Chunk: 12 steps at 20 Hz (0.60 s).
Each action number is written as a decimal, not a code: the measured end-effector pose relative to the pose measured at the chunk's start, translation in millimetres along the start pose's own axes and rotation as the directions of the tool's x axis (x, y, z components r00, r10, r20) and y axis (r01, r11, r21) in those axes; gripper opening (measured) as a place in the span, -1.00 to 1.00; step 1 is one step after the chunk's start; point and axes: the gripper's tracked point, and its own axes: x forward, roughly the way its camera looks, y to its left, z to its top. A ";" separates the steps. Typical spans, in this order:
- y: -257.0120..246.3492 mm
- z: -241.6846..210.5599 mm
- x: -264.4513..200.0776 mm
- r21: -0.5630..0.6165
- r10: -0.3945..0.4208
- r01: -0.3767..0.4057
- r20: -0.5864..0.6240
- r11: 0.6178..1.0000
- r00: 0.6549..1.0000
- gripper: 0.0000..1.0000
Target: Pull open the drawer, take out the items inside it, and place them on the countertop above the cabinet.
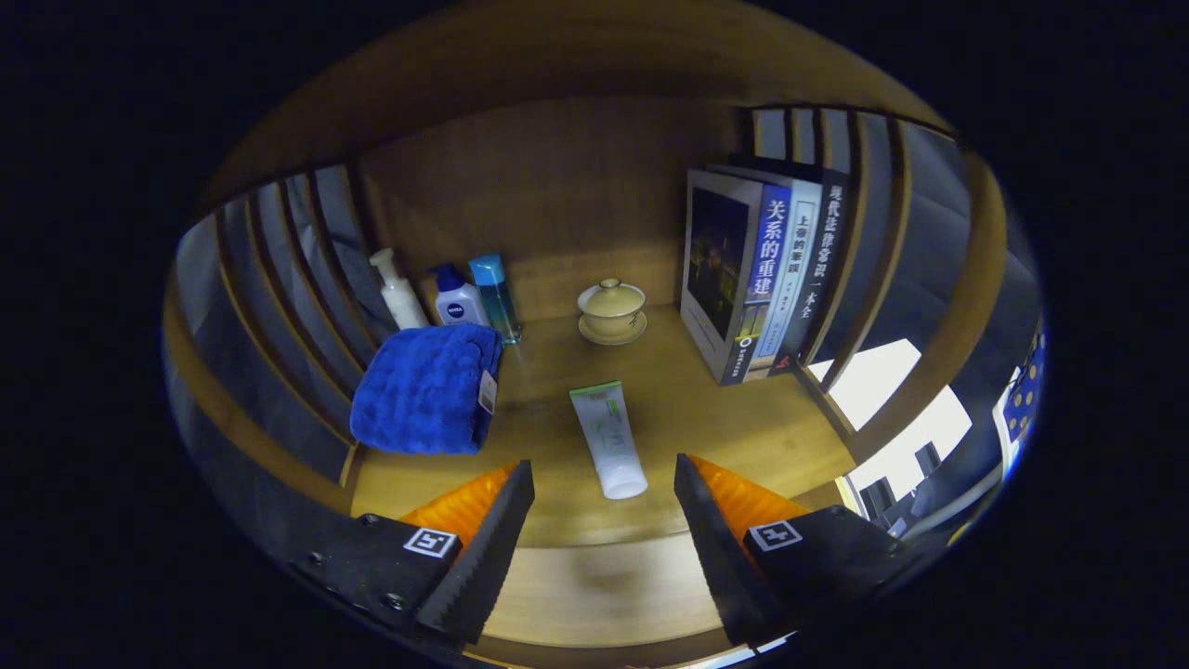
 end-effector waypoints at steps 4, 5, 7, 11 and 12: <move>-14.2 -11.7 -49.6 -0.022 -0.009 0.012 0.135 1.000 0.991 0.96; -14.8 -19.6 -62.1 -0.016 0.000 0.003 0.157 1.000 0.988 0.97; -13.9 -37.5 -84.5 0.010 0.030 -0.033 0.193 0.999 0.981 0.96; -25.3 -67.6 -125.5 0.080 0.053 -0.079 0.286 0.994 0.957 0.96; -28.0 -76.9 -133.2 0.079 0.052 -0.080 0.307 0.994 0.950 0.96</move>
